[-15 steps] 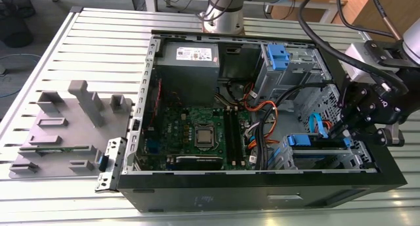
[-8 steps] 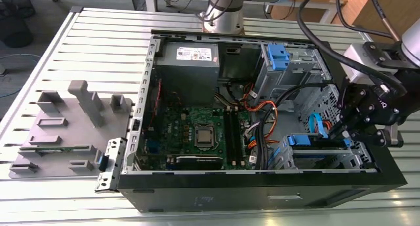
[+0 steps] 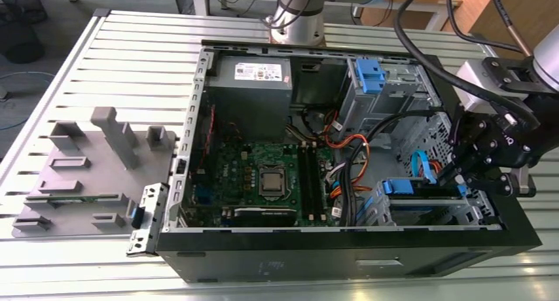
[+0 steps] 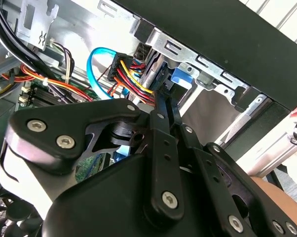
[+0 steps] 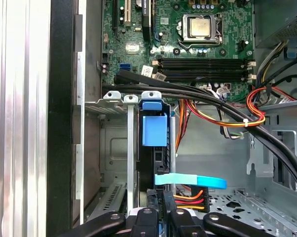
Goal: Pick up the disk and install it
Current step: 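Insert the second disk wire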
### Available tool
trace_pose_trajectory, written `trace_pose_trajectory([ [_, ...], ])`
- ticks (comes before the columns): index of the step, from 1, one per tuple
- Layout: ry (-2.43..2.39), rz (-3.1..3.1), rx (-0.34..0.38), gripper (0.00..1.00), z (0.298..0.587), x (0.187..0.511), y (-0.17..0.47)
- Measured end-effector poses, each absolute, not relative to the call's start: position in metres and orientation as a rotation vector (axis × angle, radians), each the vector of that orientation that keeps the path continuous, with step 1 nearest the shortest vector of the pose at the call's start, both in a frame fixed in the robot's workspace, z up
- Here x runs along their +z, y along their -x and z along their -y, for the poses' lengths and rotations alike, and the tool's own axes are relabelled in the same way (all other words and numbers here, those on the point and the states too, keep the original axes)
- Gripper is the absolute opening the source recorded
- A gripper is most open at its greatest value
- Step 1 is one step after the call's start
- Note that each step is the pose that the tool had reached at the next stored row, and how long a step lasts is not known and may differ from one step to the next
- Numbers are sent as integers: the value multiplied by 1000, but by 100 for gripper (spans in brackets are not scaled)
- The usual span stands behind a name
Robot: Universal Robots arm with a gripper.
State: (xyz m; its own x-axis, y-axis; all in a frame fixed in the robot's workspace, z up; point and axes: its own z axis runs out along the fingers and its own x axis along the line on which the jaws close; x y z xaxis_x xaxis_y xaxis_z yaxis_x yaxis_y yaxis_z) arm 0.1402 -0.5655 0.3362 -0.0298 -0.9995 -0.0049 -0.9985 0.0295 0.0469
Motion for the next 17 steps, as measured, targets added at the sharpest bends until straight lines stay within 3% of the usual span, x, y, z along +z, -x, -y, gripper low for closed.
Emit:
trace_pose_trajectory([
  [17,-2168,2233,-58,16,565,332,-140],
])
